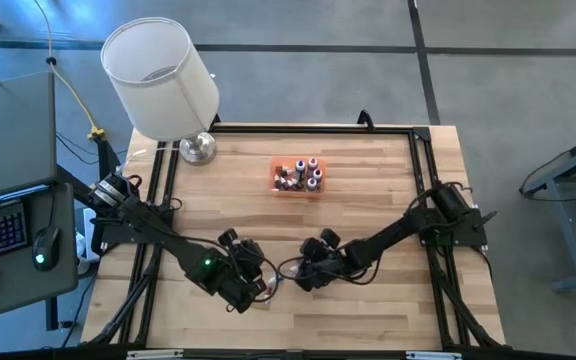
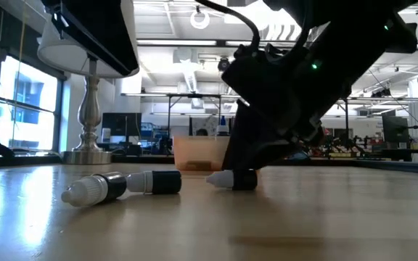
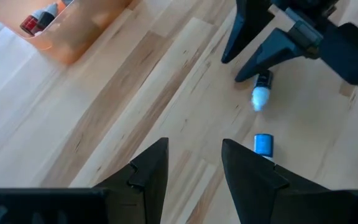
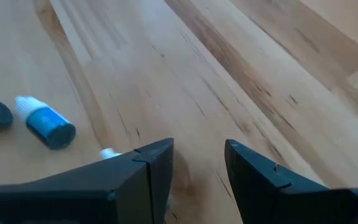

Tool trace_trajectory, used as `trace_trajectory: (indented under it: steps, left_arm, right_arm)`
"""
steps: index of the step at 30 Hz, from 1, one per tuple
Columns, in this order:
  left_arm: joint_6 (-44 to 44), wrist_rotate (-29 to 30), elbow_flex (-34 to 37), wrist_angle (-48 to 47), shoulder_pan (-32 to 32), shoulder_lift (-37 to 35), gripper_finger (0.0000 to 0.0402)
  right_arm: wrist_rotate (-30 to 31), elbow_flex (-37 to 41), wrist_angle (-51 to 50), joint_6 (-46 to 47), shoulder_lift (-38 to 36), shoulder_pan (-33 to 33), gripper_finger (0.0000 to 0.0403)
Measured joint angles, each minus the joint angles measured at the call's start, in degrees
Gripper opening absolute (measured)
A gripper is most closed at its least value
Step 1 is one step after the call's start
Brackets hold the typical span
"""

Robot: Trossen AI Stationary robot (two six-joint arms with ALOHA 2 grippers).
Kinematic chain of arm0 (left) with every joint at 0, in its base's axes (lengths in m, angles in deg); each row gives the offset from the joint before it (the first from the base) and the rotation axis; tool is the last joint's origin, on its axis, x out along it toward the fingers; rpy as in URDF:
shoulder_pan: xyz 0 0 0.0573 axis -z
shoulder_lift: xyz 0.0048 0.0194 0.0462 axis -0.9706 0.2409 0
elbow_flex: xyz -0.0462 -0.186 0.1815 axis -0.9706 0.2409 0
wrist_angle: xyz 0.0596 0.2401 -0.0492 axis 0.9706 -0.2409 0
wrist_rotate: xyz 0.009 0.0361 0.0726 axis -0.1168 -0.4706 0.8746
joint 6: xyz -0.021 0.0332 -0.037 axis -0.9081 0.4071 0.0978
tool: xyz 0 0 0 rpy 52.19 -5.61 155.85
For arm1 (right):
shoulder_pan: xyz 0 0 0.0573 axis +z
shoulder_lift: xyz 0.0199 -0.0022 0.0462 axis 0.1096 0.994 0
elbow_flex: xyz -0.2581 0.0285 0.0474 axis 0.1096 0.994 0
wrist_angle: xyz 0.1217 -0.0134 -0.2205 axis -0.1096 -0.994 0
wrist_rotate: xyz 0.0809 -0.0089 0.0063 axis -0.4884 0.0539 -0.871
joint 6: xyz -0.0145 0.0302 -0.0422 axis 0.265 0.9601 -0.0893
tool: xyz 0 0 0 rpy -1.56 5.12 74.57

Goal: Pick & Place food coloring
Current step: Put the small black food coloring bottle into the bin

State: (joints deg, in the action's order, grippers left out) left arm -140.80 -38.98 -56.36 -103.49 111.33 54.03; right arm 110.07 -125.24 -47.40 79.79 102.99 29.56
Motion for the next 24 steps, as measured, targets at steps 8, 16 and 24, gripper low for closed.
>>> trace_trajectory:
  steps: [8, 16, 24]
  left_arm:
    - [-0.3, -1.1, 0.0, 0.1, 0.0, 0.0, 0.0147]
    - [-0.4, -1.1, 0.0, 0.1, 0.0, 0.0, 0.0147]
    - [-0.1, -1.4, 0.0, 0.1, 0.0, 0.0, 0.0147]
  right_arm:
    - [-5.6, -0.8, 0.1, -11.0, -0.8, 0.0, 0.0138]
    - [-10.6, -1.3, 0.3, -18.9, -6.2, 0.6, 0.0138]
    - [-12.1, -1.2, 0.5, -32.0, -5.2, 3.7, 0.0138]
